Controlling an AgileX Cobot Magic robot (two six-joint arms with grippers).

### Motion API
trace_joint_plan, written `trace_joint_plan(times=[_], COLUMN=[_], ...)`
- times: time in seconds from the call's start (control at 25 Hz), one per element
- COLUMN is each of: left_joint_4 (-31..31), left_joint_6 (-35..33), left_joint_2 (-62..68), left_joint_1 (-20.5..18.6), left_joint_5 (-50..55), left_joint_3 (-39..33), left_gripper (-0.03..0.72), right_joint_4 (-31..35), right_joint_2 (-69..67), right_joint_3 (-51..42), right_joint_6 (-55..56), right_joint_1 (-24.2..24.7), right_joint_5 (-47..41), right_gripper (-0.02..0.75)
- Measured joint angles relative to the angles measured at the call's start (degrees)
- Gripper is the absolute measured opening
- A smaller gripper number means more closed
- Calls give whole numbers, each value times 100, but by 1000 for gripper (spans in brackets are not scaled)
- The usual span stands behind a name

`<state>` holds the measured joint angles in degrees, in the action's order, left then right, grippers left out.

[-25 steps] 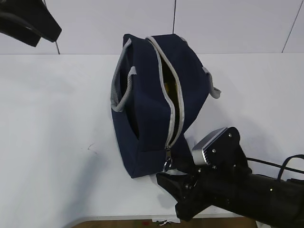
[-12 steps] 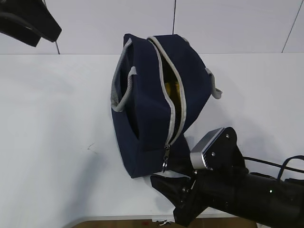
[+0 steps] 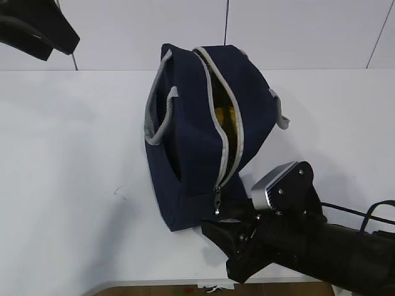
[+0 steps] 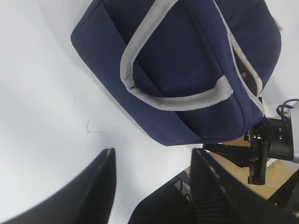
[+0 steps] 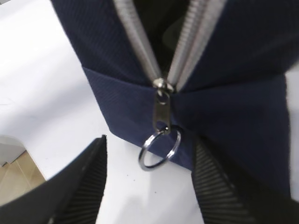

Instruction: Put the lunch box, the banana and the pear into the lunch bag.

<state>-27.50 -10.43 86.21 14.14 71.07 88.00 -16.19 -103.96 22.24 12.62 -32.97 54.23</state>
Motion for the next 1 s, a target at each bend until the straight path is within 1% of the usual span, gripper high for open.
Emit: trace_joint_plan(times=[0.2,0.28,0.36,0.48,0.88,1.0], left_joint_4=[0,0,0,0,0,0], left_joint_6=[0,0,0,0,0,0], left_joint_2=[0,0,0,0,0,0], left_joint_1=[0,0,0,0,0,0], left_joint_5=[0,0,0,0,0,0], left_joint_3=[0,0,0,0,0,0], left_gripper=[386,386,385,385,383,383], right_joint_4=[14,25,44,50,35,-203], right_joint_2=[0,0,0,0,0,0], right_joint_3=[0,0,0,0,0,13], right_joint_6=[3,13,13,13,28,37], right_joint_1=[0,0,0,0,0,0], right_joint_5=[0,0,0,0,0,0], right_gripper=[449,429,386,362,356,356])
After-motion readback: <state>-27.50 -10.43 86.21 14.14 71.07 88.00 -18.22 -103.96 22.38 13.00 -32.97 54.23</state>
